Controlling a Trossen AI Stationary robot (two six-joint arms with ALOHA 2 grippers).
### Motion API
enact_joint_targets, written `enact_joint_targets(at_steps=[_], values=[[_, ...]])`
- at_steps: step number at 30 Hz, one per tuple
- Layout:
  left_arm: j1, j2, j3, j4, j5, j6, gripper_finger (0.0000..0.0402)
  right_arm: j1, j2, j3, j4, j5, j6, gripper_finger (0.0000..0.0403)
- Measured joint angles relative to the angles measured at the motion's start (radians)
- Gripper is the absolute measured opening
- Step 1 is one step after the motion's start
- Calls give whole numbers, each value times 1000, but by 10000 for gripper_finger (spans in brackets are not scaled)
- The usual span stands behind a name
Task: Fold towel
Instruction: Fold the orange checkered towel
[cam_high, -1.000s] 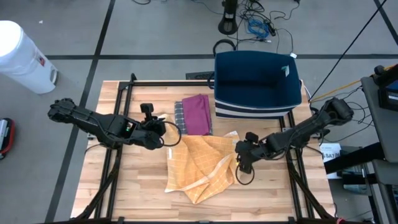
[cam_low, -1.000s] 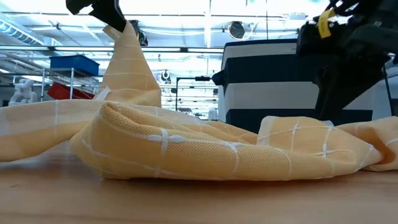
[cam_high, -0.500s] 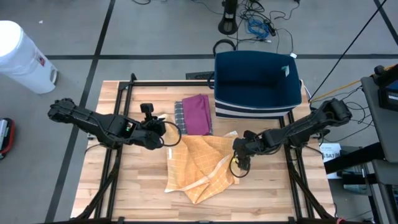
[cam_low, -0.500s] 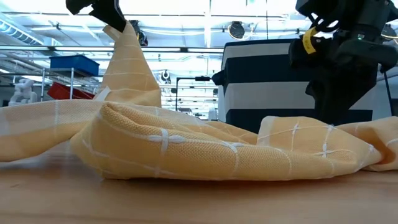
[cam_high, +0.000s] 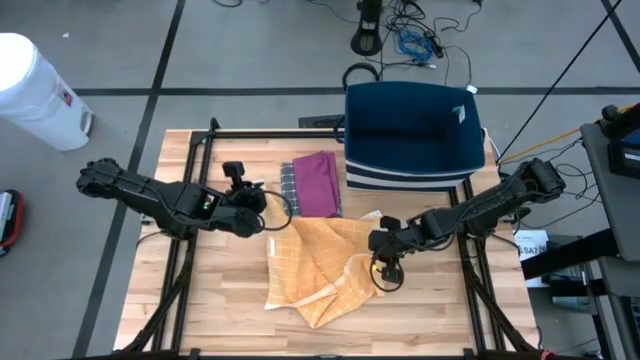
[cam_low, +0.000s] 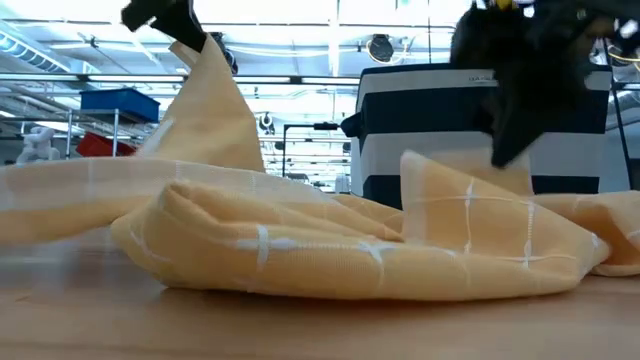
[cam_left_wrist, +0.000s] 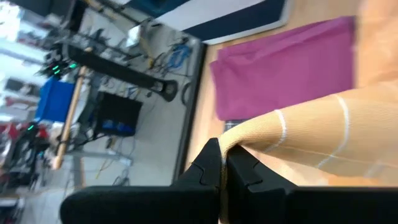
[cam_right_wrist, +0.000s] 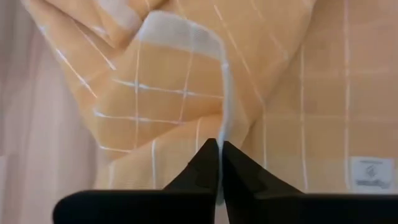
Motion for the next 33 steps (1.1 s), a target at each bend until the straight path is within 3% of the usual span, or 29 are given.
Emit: enact_joint_targets(at_steps=[10,15,18,24,33], values=[[109,0,0,-2,-64,-72,0,140,-107,359,-430,168,0,1],[151,0,0,-19,-65,-88,0,300,-140,546,-447,306,-11,0],[165,0,0,-20,-64,-89,0,402,-136,614,-410,336,-13,0],[192,0,0,-44,-50,-89,0,537,-57,605,-415,294,166,0],[243,0,0,-54,19,-81,0,594,160,476,-425,130,533,10]])
